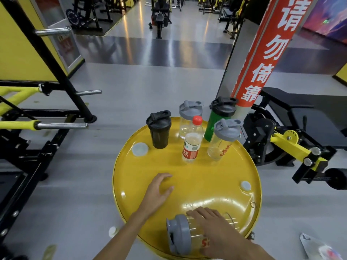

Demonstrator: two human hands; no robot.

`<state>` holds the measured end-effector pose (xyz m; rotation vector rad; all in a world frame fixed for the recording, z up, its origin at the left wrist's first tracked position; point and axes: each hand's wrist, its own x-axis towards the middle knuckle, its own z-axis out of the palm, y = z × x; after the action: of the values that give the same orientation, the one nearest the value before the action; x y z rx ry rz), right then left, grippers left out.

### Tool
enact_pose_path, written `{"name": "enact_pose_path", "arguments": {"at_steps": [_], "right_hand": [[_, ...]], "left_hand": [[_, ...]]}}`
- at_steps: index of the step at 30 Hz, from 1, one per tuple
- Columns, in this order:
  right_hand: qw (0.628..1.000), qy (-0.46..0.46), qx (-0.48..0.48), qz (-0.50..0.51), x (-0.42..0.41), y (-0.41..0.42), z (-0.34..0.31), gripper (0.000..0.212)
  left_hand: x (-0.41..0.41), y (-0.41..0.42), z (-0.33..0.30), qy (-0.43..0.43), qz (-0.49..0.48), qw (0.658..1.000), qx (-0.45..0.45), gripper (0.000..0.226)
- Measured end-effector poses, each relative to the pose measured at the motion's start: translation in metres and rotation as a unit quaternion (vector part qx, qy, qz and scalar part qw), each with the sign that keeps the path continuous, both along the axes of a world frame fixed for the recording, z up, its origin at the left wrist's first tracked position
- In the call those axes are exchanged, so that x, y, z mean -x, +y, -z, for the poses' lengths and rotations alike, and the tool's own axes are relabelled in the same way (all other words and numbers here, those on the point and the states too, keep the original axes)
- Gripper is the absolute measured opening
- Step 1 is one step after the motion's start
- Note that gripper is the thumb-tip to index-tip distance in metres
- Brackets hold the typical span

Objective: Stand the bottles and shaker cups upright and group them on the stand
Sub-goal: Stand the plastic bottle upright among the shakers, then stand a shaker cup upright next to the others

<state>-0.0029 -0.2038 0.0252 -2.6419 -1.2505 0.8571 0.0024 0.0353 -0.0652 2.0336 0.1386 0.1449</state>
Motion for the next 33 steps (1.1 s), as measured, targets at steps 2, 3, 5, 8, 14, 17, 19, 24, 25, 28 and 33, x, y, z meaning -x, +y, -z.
{"name": "enact_pose_path", "arguments": {"at_steps": [2, 3, 5, 8, 14, 17, 19, 24, 25, 28, 33], "right_hand": [[1.000, -0.004, -0.016, 0.021, 0.001, 0.000, 0.001, 0.089], [0.999, -0.007, -0.024, 0.031, 0.002, 0.000, -0.001, 0.088], [0.997, -0.008, -0.051, 0.060, -0.001, 0.001, -0.006, 0.090], [0.986, 0.005, -0.122, 0.117, -0.010, 0.007, -0.022, 0.093], [0.906, 0.088, -0.345, 0.228, -0.040, 0.045, -0.054, 0.089], [0.870, 0.115, -0.413, 0.246, -0.056, 0.075, -0.063, 0.084], [0.846, 0.129, -0.445, 0.265, -0.069, 0.096, -0.061, 0.083], [0.789, 0.130, -0.513, 0.312, -0.099, 0.140, -0.040, 0.083], [0.781, 0.129, -0.522, 0.318, -0.103, 0.146, -0.036, 0.082], [0.764, 0.126, -0.540, 0.331, -0.110, 0.160, -0.025, 0.082], [0.746, 0.139, -0.553, 0.345, -0.118, 0.169, -0.005, 0.081]], "left_hand": [[-0.001, 0.002, -0.002, 0.003, -0.012, 1.000, 0.006, 0.030], [-0.001, 0.003, -0.001, 0.005, -0.014, 1.000, 0.005, 0.030], [-0.001, 0.004, 0.004, 0.010, 0.009, 1.000, -0.020, 0.030], [0.003, 0.005, 0.005, 0.001, 0.073, 0.991, -0.116, 0.047], [0.024, 0.024, 0.013, -0.037, 0.034, 0.975, -0.218, 0.042], [0.036, 0.045, 0.030, -0.053, 0.025, 0.949, -0.310, 0.047], [0.043, 0.048, 0.021, -0.040, 0.022, 0.951, -0.306, 0.053], [0.051, 0.055, 0.015, -0.002, -0.010, 0.951, -0.309, 0.065], [0.051, 0.055, 0.015, 0.005, -0.013, 0.949, -0.314, 0.067], [0.051, 0.056, 0.017, 0.022, -0.012, 0.945, -0.327, 0.080], [0.052, 0.055, 0.019, 0.044, 0.000, 0.933, -0.357, 0.071]]}}
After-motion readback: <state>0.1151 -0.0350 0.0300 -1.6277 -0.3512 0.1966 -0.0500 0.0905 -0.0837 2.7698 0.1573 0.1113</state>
